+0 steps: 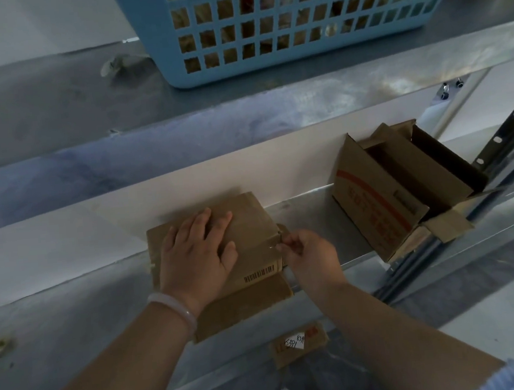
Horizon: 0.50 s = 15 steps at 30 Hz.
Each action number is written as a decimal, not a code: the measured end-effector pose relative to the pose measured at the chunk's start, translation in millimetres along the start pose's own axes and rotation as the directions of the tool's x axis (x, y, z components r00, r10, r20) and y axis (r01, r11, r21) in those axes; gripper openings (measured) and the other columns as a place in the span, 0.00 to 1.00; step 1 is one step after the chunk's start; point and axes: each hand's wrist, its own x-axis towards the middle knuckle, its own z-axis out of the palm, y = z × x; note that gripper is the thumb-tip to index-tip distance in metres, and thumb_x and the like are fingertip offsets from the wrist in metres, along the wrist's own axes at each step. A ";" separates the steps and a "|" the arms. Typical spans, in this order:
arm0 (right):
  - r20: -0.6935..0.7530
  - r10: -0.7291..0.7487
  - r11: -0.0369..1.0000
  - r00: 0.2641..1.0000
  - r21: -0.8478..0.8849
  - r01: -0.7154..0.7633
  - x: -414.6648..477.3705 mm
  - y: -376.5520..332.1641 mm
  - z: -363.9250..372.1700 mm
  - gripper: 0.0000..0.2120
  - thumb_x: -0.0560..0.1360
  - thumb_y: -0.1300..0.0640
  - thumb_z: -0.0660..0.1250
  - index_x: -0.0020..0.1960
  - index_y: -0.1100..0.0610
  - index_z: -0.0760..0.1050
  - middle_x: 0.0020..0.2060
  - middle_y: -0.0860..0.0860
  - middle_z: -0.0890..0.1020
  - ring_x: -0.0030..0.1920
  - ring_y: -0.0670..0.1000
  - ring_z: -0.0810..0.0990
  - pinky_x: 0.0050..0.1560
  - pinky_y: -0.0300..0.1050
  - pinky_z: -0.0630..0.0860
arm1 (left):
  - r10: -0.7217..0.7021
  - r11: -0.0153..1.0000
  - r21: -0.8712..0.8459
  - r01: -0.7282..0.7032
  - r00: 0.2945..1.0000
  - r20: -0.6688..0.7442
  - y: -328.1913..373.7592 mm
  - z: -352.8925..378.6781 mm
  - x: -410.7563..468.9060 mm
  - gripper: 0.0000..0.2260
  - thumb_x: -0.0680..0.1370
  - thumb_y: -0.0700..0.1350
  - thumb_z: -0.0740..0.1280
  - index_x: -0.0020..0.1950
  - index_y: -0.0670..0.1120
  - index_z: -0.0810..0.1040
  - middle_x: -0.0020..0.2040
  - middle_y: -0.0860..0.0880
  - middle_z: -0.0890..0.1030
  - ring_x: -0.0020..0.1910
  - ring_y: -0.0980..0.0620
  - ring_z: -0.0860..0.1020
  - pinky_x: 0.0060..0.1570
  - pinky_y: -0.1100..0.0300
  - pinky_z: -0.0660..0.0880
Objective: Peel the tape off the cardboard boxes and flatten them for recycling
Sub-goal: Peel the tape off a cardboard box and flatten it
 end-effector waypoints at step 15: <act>0.173 -0.223 0.941 0.959 0.296 0.165 -12.9 2.9 -6.8 0.16 0.79 0.59 0.66 0.65 0.50 0.77 0.55 0.39 0.81 0.56 0.35 0.78 0.57 0.30 0.73 | 0.104 0.984 -0.143 -0.102 0.995 0.005 -23.0 -1.9 -11.3 0.27 0.75 0.61 0.49 0.73 0.59 0.66 0.73 0.49 0.66 0.71 0.46 0.66 0.70 0.44 0.61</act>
